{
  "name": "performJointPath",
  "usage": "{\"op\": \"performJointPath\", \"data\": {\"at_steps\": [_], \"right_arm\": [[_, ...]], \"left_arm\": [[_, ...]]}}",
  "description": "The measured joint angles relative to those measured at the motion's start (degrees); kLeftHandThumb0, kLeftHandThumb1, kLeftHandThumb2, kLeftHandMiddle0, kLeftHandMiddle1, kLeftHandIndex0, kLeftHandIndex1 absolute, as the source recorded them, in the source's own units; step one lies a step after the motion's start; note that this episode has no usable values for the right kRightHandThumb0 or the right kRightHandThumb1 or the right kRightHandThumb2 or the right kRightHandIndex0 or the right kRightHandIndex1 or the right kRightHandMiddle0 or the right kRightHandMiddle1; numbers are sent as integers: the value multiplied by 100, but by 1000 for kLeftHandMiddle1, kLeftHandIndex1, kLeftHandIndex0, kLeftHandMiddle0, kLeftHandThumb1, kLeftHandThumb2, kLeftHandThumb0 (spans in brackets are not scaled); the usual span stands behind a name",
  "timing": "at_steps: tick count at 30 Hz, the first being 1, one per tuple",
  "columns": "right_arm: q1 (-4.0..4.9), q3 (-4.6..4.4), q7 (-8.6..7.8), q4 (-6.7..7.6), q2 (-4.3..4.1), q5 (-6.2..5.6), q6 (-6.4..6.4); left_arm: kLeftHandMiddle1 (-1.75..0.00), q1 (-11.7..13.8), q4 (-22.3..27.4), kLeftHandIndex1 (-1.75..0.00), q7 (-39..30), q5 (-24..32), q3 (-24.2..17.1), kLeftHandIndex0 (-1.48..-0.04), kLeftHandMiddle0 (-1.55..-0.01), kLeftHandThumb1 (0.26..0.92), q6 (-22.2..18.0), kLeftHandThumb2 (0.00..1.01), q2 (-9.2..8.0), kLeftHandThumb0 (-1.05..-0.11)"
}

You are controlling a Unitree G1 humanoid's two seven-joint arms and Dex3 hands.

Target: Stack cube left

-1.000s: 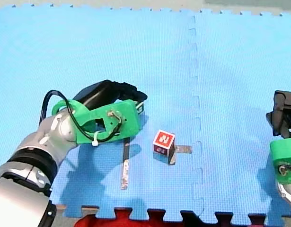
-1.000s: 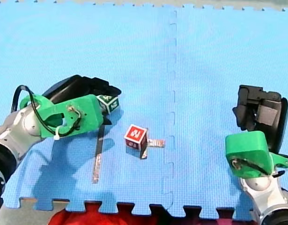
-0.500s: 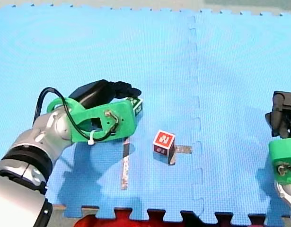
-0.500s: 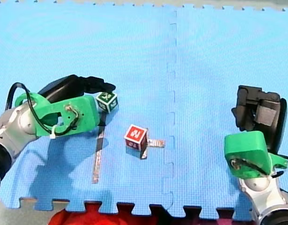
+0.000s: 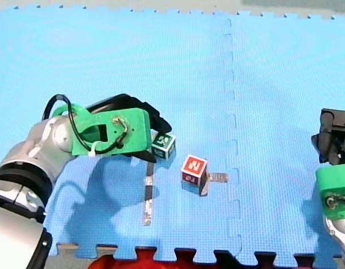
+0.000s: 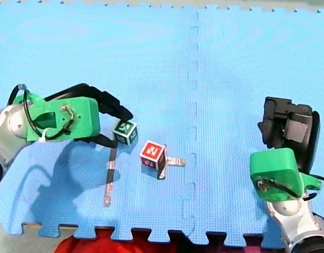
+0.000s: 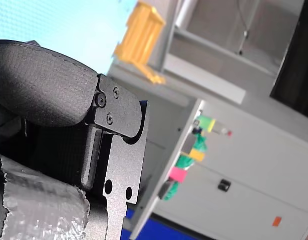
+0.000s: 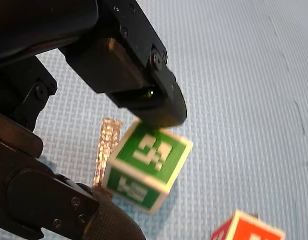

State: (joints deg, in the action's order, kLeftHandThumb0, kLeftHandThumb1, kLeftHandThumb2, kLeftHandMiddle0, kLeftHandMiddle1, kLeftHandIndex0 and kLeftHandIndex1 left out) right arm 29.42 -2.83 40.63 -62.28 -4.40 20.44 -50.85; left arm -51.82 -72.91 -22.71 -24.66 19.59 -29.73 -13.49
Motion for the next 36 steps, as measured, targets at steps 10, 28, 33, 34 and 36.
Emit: {"op": "performJointPath", "data": {"at_steps": [10,28,33,34,36], "right_arm": [[31,-7,1,0,-1,7,11],[180,7,42,-16,-71,4,-12],[161,-2,40,-55,-71,4,-33],[158,-2,38,-67,-72,3,-42],[157,-1,28,-85,-73,-1,-70]], "left_arm": [[-1466,5,635,-1,-1717,196,7,-1111,-1024,699,46,5,-405,-719],[-1664,496,2145,-2,-2284,917,-335,-803,-904,714,701,3,-769,-935],[-1744,608,1990,-6,-1975,988,-396,-341,-706,790,493,24,-723,-1045],[-1745,638,1983,-12,-1902,990,-403,-334,-679,803,488,26,-710,-1047],[-1746,689,2001,-15,-1666,922,-392,-330,-665,811,529,26,-682,-1048]]}}
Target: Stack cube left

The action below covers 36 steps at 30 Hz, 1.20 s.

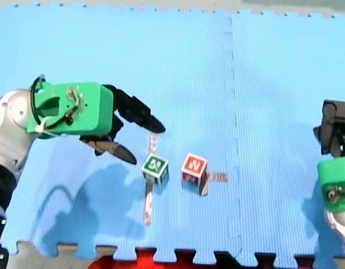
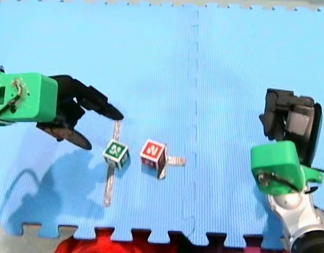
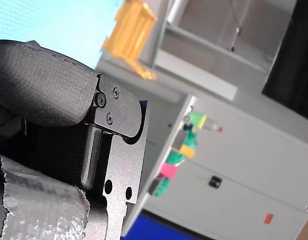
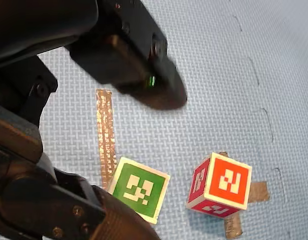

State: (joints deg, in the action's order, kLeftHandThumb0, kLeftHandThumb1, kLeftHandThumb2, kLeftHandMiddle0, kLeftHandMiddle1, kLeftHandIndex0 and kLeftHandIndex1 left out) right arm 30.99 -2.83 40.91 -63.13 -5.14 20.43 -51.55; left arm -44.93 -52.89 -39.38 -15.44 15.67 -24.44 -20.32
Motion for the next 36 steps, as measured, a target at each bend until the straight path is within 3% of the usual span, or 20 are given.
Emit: {"op": "performJointPath", "data": {"at_steps": [7,16,22,25,33,36], "right_arm": [[0,2,-76,-87,-17,-10,-42],[-6,-2,-77,-75,-41,-1,-81],[-64,6,-89,-3,-69,-2,-116],[-84,13,-104,49,-81,-8,-117],[-115,48,-134,126,-96,-13,-114],[-121,54,-128,163,-98,-5,-101]], "left_arm": [[-1746,121,-304,-11,1207,-386,92,-334,-751,778,-188,1,187,-1048],[-1746,131,-1448,-44,2600,-875,318,-442,-791,766,-735,0,519,-1048],[-1714,136,-1703,-34,2764,-874,325,-494,-655,756,-971,0,598,-1048],[-1547,137,-1727,-16,2780,-872,323,-508,-686,755,-1028,0,616,-1048],[-1425,131,-1754,-9,2843,-1097,499,-523,-728,745,-1149,0,624,-1048],[-1700,77,-1735,-43,2819,-1292,666,-622,-735,736,-1201,0,601,-1048]]}}
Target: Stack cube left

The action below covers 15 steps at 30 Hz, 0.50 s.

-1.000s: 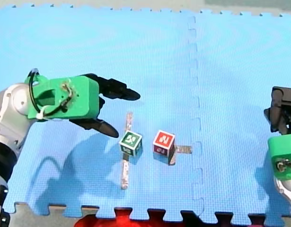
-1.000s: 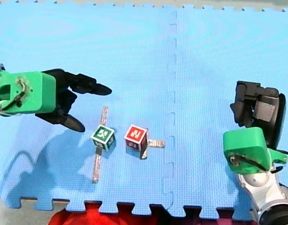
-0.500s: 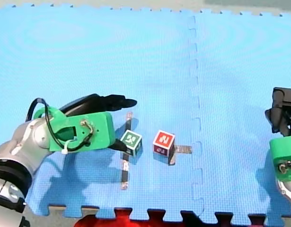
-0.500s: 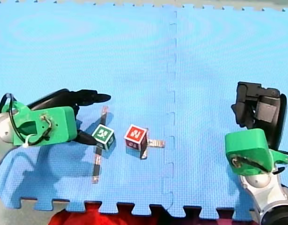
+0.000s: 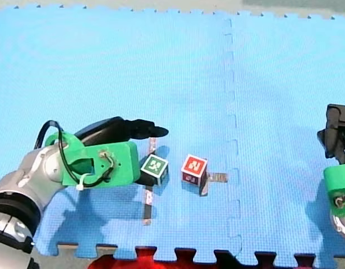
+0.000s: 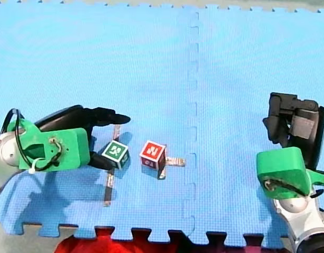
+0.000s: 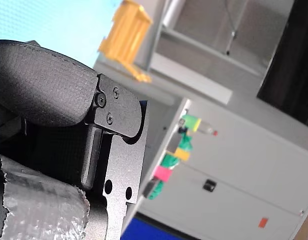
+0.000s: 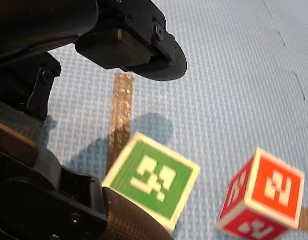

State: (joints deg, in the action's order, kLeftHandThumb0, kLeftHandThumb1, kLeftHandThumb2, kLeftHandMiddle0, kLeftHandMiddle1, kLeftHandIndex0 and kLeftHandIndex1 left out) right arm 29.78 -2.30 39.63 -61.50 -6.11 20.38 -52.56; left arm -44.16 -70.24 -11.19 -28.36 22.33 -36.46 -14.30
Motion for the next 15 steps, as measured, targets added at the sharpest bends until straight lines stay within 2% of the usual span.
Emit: {"op": "performJointPath", "data": {"at_steps": [2,5,12,15], "right_arm": [[-2,0,24,16,0,12,24],[-8,-2,58,35,2,27,55],[-51,-9,56,169,14,31,101],[-64,-4,51,215,14,28,107]], "left_arm": [[-1737,-38,20,-98,88,-182,131,-765,-761,731,-43,0,-37,-1038],[-1745,-65,34,-119,234,-292,222,-836,-769,728,-134,0,-65,-1027],[-1746,-73,33,-99,261,-289,230,-839,-791,727,-211,0,-76,-1010],[-1746,-84,32,-61,262,-339,269,-789,-771,727,-213,0,-77,-1008]]}}
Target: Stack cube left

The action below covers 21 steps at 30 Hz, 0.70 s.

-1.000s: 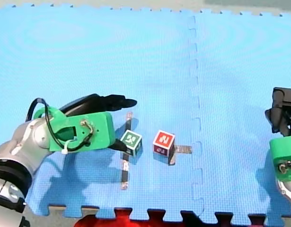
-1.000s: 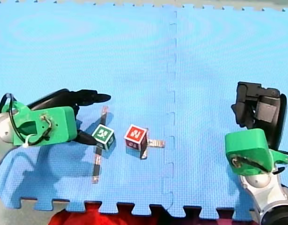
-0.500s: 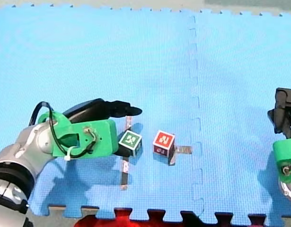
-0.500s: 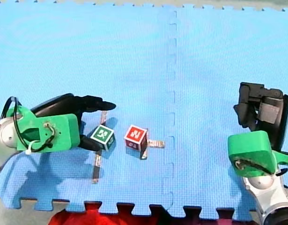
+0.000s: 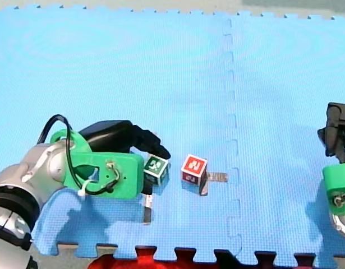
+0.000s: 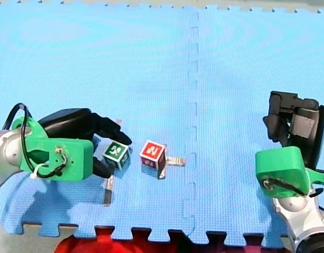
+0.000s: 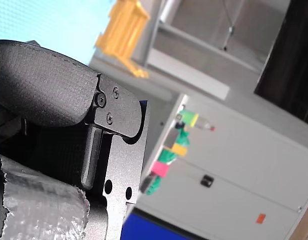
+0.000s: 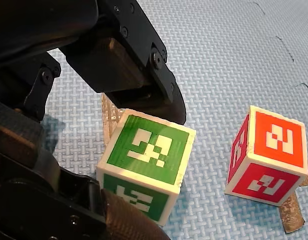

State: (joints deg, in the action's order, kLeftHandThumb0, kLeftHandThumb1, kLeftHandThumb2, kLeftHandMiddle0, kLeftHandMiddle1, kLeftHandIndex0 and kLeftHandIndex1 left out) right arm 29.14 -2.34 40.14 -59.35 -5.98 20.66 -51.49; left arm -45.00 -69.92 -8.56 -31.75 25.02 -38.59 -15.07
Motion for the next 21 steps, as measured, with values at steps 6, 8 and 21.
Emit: {"op": "performJointPath", "data": {"at_steps": [6,8,21], "right_arm": [[-4,5,29,25,-8,23,-1],[-5,4,44,24,-8,37,-2],[-2,29,64,-19,-2,75,-17]], "left_arm": [[-901,-131,-3,-5,-111,-169,171,-775,-885,742,-76,0,-11,-1035],[-639,-181,0,-20,72,-290,236,-849,-928,732,-126,1,-37,-995],[-1745,-2,-19,-30,2008,-708,453,-1308,-955,822,-249,4,-14,-447]]}}
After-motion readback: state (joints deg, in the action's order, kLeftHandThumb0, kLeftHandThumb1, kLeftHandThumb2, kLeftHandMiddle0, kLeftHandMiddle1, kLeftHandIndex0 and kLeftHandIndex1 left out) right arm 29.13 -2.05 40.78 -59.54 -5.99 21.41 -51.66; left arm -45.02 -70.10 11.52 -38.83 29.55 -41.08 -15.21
